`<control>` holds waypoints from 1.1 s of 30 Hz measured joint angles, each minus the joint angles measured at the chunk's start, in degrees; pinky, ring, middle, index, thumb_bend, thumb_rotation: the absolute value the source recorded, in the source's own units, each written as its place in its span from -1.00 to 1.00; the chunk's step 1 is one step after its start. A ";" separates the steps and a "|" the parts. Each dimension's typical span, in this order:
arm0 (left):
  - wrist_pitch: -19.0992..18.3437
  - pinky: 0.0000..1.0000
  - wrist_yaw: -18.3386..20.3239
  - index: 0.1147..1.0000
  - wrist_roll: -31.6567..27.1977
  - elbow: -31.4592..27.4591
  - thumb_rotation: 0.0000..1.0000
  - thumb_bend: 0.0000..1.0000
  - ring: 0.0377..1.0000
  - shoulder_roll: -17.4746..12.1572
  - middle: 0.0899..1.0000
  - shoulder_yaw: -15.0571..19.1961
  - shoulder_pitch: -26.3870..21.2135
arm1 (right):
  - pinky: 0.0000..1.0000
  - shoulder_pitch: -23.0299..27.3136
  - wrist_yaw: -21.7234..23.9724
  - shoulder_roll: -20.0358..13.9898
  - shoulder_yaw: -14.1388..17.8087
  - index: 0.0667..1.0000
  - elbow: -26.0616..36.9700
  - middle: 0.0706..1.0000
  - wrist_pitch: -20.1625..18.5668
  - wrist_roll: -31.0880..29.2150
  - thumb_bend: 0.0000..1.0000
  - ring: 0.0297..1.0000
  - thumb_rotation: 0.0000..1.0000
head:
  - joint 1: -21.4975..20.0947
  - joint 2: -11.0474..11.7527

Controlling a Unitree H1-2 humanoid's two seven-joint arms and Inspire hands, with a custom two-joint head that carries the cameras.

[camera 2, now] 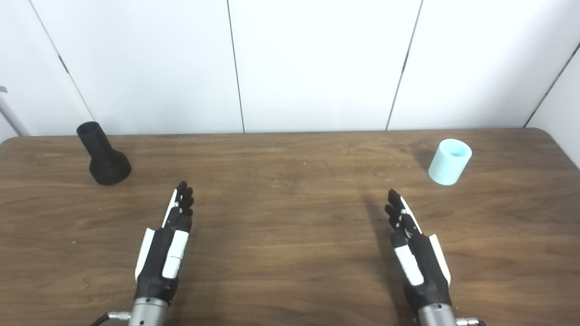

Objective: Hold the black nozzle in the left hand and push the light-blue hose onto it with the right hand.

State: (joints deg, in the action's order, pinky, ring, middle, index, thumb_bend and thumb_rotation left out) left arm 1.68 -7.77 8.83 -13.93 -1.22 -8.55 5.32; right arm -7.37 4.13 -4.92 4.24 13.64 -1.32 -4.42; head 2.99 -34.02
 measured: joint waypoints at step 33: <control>3.20 1.00 -0.73 1.00 3.22 2.17 0.93 0.44 1.00 4.02 1.00 -1.09 1.07 | 1.00 -0.76 1.88 -2.13 1.65 0.98 -2.21 1.00 6.79 -2.33 0.35 1.00 0.77 | 10.90 8.16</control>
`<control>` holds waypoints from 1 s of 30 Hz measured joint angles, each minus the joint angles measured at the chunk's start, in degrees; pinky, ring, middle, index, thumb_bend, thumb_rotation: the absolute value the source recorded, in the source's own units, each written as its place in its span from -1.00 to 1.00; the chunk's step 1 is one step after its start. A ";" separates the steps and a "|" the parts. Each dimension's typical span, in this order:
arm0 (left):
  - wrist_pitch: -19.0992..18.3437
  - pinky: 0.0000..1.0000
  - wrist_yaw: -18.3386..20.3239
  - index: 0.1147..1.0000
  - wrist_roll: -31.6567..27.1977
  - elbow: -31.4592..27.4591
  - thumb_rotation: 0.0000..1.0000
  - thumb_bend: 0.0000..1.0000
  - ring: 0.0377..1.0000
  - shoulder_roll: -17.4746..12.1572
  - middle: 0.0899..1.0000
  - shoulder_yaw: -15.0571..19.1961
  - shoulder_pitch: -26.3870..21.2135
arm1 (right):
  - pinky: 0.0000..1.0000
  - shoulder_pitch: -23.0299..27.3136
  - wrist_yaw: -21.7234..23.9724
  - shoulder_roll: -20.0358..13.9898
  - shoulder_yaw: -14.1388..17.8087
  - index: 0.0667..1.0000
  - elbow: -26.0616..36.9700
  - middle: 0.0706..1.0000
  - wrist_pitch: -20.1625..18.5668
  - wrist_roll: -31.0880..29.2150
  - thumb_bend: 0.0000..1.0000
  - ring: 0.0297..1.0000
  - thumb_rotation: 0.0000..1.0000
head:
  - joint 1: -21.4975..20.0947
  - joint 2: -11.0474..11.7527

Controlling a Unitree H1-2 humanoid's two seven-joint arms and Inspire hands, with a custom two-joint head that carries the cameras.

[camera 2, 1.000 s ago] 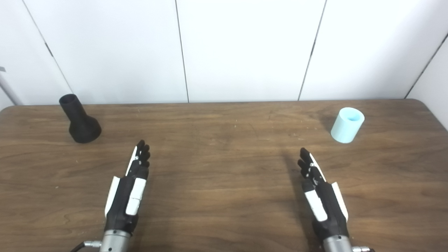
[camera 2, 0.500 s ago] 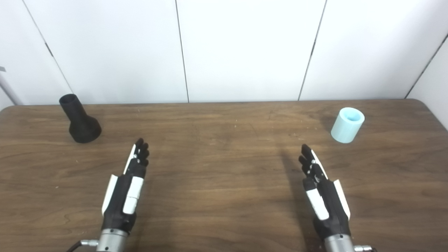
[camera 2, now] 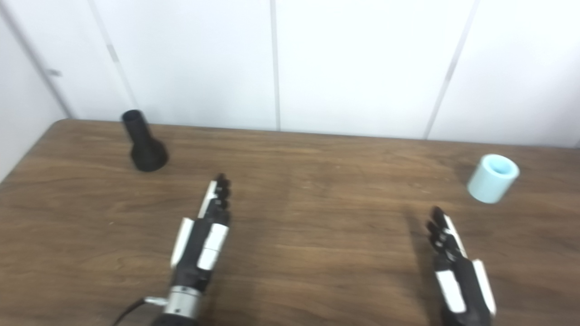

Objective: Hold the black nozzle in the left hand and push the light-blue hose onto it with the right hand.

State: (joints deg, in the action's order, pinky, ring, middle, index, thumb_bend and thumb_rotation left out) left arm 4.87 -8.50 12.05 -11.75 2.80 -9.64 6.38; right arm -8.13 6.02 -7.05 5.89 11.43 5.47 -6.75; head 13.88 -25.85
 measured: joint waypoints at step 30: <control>8.33 1.00 -6.91 1.00 -1.33 1.56 0.08 0.01 1.00 -0.41 1.00 17.25 -3.05 | 1.00 1.98 0.80 0.73 -0.30 0.95 -3.20 0.98 6.90 -0.19 0.08 1.00 0.84 | 0.26 4.59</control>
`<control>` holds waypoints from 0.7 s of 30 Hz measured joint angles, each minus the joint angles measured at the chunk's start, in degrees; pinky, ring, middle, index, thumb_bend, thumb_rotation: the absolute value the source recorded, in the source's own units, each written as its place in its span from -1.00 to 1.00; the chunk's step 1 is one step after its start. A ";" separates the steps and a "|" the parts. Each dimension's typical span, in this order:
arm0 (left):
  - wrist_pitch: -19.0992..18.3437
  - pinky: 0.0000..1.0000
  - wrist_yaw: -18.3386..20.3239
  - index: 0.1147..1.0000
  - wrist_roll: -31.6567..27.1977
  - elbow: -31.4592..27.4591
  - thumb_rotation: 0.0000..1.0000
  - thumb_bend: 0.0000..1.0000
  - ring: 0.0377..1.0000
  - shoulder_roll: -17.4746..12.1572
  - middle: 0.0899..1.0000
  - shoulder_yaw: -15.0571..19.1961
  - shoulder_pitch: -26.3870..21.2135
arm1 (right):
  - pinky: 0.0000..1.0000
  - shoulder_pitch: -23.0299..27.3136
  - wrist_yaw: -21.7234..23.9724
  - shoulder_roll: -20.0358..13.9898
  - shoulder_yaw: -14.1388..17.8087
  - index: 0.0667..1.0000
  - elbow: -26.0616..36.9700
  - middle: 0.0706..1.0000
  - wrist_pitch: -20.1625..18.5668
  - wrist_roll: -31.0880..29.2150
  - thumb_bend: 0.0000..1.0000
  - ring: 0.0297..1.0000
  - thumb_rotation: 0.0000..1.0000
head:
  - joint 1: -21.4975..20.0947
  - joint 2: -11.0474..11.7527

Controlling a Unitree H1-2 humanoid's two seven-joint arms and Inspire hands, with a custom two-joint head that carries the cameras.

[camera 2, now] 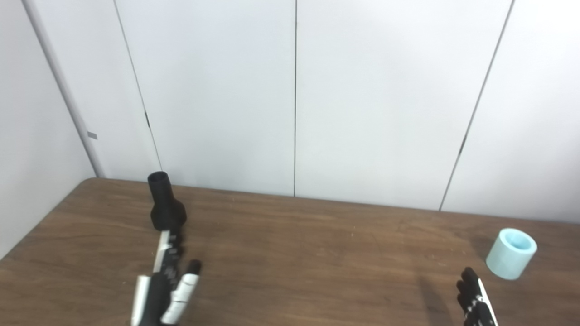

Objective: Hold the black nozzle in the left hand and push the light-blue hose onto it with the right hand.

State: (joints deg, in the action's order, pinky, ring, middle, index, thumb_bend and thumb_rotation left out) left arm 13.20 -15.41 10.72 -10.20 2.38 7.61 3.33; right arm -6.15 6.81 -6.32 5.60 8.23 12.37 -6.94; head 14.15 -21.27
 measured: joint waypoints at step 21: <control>-8.30 0.72 -6.86 1.00 2.13 18.54 -0.25 0.24 0.95 -14.81 1.00 13.31 -16.86 | 1.00 0.95 -1.42 1.16 0.54 0.89 -0.59 0.92 0.01 1.07 0.09 0.92 0.80 | -1.05 -0.70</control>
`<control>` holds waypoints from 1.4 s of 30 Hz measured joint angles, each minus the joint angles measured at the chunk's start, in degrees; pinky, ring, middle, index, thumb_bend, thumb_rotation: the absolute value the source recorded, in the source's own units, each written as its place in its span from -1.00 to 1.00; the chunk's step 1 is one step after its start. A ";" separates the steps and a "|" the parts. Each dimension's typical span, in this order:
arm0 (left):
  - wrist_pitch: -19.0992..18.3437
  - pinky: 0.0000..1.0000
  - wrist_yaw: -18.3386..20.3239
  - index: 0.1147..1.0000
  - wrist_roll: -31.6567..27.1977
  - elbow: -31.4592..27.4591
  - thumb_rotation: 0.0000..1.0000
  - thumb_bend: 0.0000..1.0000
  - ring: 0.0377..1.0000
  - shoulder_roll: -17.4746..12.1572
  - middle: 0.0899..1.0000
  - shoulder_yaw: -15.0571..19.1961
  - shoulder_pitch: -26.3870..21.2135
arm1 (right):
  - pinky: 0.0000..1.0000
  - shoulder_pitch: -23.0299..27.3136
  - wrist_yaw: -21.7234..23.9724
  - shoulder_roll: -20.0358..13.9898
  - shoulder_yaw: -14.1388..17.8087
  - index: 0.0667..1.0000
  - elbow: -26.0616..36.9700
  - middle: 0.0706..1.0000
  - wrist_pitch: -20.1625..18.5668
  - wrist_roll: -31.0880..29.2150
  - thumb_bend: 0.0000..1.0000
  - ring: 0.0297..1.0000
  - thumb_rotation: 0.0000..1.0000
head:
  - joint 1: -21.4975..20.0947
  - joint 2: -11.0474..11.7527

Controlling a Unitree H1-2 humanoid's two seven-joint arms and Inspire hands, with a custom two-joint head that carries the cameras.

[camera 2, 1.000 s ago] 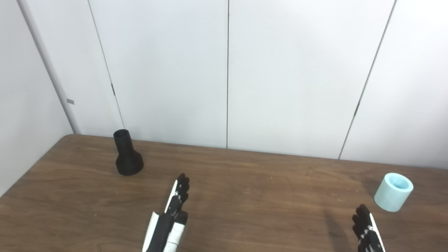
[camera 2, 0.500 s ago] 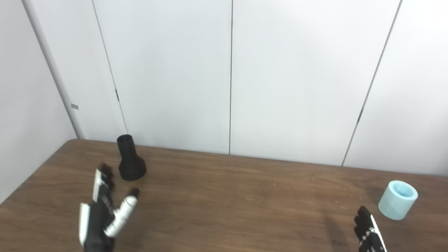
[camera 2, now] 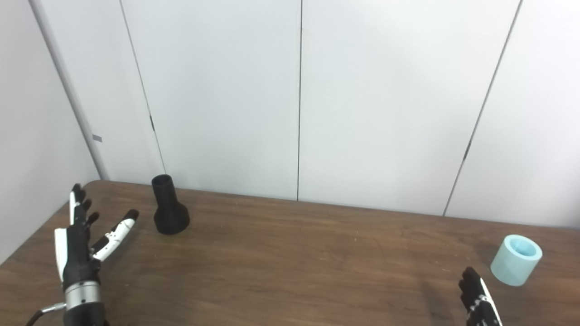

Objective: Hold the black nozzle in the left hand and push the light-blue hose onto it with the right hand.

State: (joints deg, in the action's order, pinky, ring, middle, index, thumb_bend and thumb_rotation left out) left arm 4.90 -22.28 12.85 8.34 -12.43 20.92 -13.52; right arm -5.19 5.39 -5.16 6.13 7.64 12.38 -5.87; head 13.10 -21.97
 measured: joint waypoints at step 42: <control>-5.81 0.96 12.03 0.30 9.29 21.43 -0.33 0.51 0.84 -13.73 0.83 -20.46 -11.31 | 0.93 -0.47 -0.75 -0.40 -1.67 0.84 0.35 0.85 2.61 5.13 0.35 0.86 0.63 | -2.11 -2.02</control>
State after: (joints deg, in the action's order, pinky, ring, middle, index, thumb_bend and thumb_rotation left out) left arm -0.92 -10.24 22.14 29.78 -26.15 0.46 -24.83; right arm -5.66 4.64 -5.56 4.46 7.99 14.99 -0.74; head 10.99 -23.99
